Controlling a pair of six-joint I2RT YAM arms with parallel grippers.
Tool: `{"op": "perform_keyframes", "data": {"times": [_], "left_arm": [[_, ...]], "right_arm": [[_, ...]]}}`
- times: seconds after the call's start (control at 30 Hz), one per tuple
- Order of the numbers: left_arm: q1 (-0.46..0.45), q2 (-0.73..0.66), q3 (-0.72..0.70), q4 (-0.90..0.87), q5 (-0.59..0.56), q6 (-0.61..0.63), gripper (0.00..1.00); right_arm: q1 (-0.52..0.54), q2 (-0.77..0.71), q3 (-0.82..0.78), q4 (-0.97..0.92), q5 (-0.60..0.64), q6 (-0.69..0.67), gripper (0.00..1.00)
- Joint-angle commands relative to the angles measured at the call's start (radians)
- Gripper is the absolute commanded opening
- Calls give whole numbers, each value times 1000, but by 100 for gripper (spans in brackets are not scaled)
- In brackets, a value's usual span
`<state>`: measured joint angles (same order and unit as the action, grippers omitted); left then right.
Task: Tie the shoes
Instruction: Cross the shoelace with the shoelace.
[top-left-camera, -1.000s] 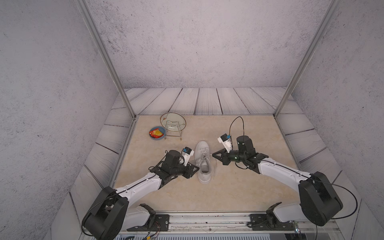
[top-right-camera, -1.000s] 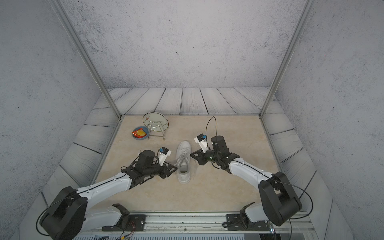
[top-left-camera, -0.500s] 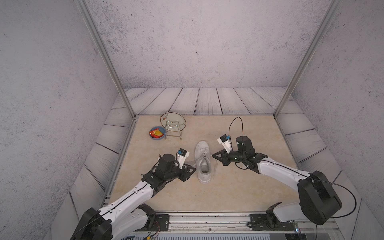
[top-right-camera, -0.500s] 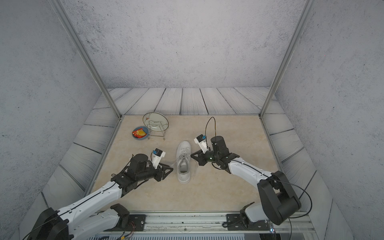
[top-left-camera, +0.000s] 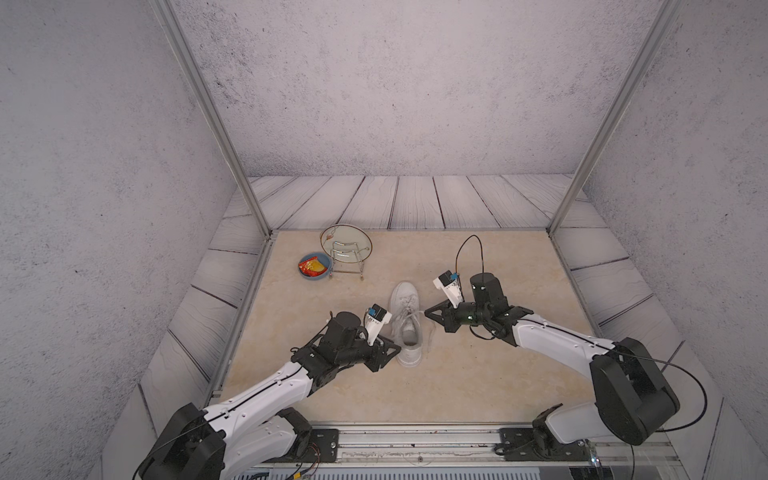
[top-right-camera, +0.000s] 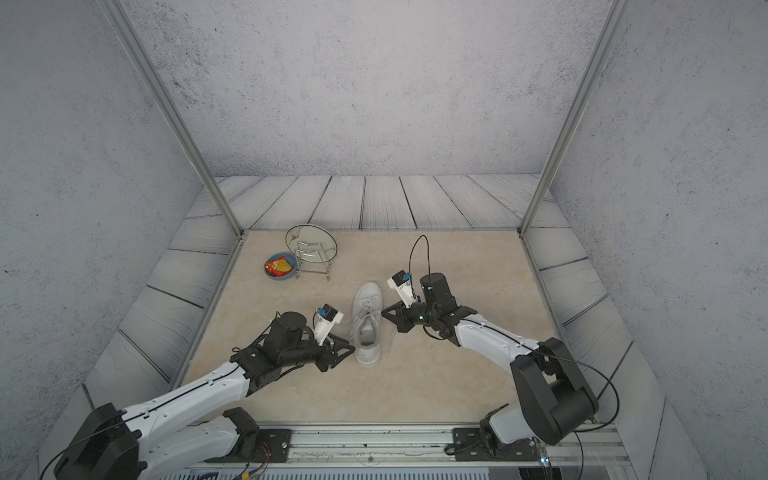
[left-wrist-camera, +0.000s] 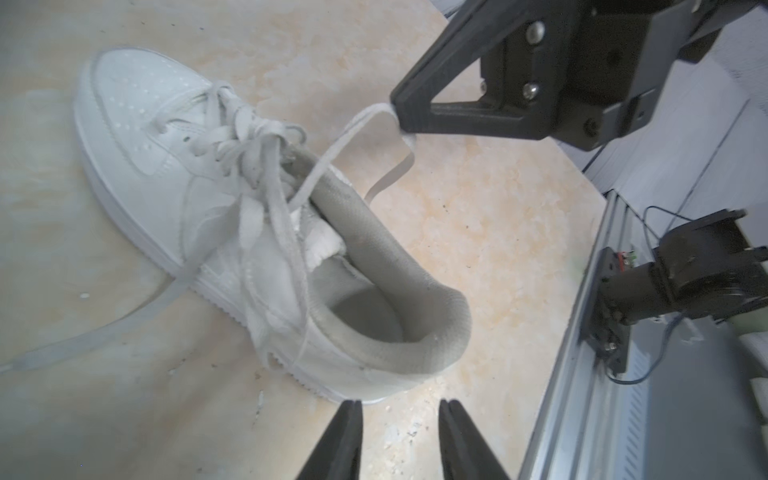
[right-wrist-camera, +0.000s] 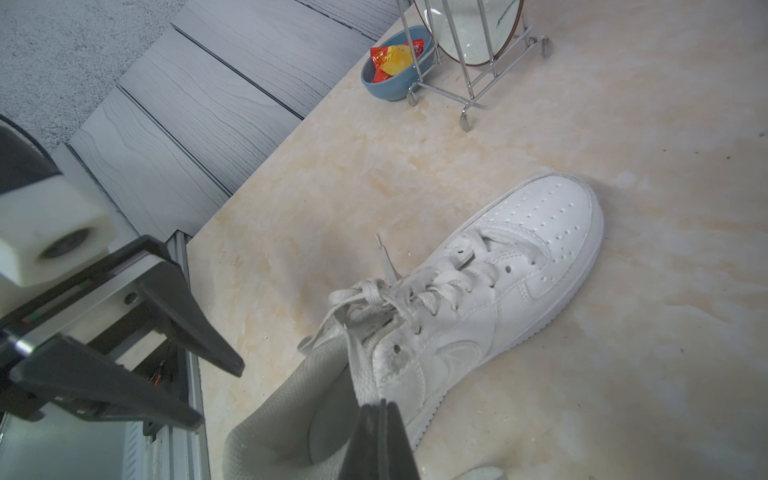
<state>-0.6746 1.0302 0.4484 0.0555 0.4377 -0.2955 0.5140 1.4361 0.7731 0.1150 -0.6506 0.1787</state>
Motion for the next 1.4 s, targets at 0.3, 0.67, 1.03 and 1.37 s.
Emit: {"op": "perform_keyframes", "data": {"times": [0.3,0.67,1.03,1.37], "left_arm": [[73,-205,30,-65,-215,-94,62],[199,322,456,-233,109,-46,44],[245,647,635,-279,240,22,23],[245,666,617,-235,286,5,25]], "right_arm": [[1,11,-2,-48,20,-51,0],[1,3,-1,-53,13,-51,0],[0,-2,-3,-51,6,-45,0],[2,-2,0,-51,9,-44,0]]}}
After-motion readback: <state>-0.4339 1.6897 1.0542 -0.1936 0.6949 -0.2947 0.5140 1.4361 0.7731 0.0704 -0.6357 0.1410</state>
